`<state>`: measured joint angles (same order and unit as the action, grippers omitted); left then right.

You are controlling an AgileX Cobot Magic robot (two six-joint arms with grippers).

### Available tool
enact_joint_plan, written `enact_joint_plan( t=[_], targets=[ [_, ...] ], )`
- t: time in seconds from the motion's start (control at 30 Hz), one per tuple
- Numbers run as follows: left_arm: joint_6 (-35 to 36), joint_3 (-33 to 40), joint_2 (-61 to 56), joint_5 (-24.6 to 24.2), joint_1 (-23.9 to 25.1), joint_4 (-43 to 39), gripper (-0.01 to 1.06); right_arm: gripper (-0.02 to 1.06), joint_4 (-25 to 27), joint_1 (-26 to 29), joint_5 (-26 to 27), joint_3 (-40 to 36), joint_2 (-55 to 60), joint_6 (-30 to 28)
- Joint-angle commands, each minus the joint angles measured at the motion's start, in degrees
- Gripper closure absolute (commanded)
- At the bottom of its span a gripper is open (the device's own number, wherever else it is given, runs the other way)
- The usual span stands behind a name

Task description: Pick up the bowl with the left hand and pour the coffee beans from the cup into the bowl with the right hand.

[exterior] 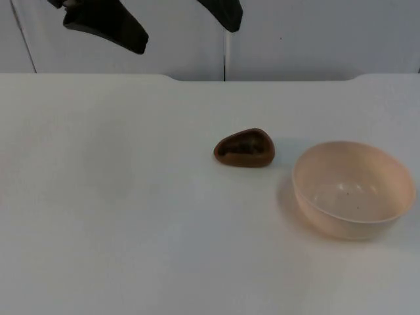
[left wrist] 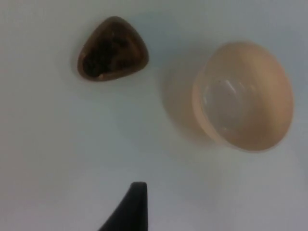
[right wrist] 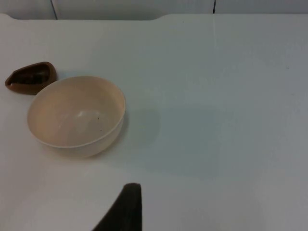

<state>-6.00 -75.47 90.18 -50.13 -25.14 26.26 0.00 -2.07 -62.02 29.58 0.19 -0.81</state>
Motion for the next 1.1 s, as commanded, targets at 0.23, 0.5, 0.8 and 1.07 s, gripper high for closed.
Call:
enact_joint_plan(
  t=[0.23,0.5,0.8,1.07],
  targets=[
    [2.5,-2.6,6.0,0.1,-0.6,-1.0,0.00,-0.01,0.0,0.2,0.2,-0.1,-0.2,-0.1],
    [2.5,-2.6,7.4,0.4,-0.6,0.2,0.00,-0.01,0.0,0.2,0.2,-0.1,-0.2,-0.1],
    [2.5,-2.6,7.4,1.4,-0.6,10.4,0.00,-0.01,0.0,0.2,0.2,-0.1,-0.2,-0.1],
    [4.1,-2.5,7.5,3.6,-0.6,10.7,0.00,-0.01,1.5,0.2,0.2,-0.1,-0.2,0.0]
  ],
)
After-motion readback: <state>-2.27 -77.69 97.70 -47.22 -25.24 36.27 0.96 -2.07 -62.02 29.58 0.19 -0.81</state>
